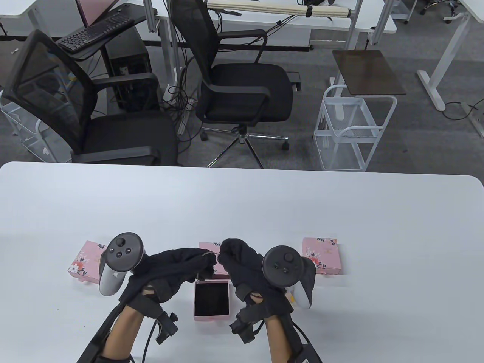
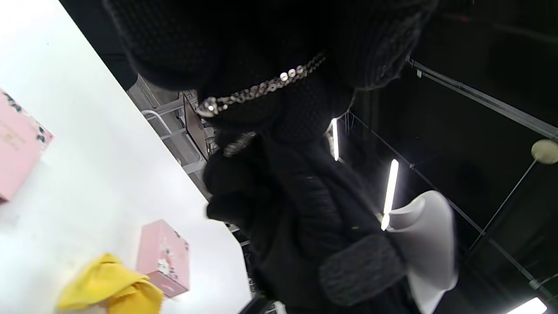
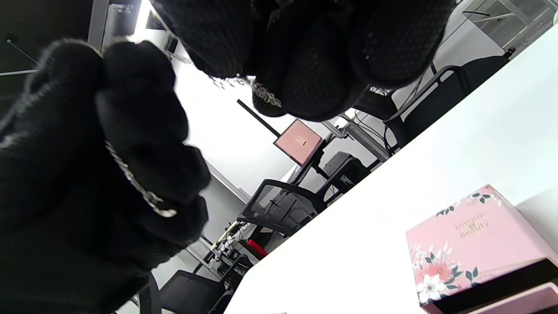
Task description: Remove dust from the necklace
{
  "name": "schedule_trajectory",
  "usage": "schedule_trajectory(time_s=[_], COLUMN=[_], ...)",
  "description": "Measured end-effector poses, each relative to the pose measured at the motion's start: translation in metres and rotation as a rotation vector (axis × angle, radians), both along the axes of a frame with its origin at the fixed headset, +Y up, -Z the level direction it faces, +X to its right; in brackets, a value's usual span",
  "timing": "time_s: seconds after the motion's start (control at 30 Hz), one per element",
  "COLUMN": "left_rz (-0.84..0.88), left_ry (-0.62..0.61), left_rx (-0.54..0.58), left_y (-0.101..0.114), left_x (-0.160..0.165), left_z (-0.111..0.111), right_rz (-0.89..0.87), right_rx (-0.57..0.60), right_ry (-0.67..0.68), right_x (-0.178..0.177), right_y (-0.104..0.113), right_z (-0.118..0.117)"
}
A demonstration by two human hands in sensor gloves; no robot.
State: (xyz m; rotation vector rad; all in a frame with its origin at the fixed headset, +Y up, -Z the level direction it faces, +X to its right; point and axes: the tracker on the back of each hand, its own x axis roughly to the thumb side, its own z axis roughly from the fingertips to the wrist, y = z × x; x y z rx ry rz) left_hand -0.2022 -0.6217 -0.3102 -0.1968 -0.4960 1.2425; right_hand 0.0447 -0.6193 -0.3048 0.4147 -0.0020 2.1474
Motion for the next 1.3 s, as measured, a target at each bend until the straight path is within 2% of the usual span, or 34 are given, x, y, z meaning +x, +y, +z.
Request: schedule_trajectory(time_s=[0.2,0.4,0.57,0.67,0.93,1.07,1.2,1.3], left_rz=[0.048,0.096,0.156,0.149,0.200,0.173,0.144,0.167], left_ry=[0.071,0.167,0.225,0.263,0.241,0.223,0.217,0.200], left_rx=[0.028,0.051,0.043,0.064,0.052,0.052,0.045,0.028], left_y=[0.007,0.009,0.006,0.006,0.006,0.005,0.003,0.001], left_x=[-0.004,-0.007,-0.007,-0.007,-0.001,0.007,0.011,0.011], left_z=[0.006,0.012,0.013,0.014,0.018,0.021,0.020,0.019], right_rz=[0.056,0.142,0.005,-0.002,0.048,0.053,0.063,0.057], right_rx=[-0.023,0.035,0.122,0.163,0.194,0.207,0.244,0.292], right_ry=[-0.017,-0.062,-0.070,-0.053,-0.016,-0.010,-0.034,-0.107], right_x=[-0.003,-0.002,-0.004,-0.010,-0.031,-0.040,-0.046,-0.049], right_y=[-0.005,0.007,0.017,0.023,0.022,0.018,0.017,0.016], right_z=[-0.003,0.006,0.016,0.023,0.032,0.035,0.038,0.040])
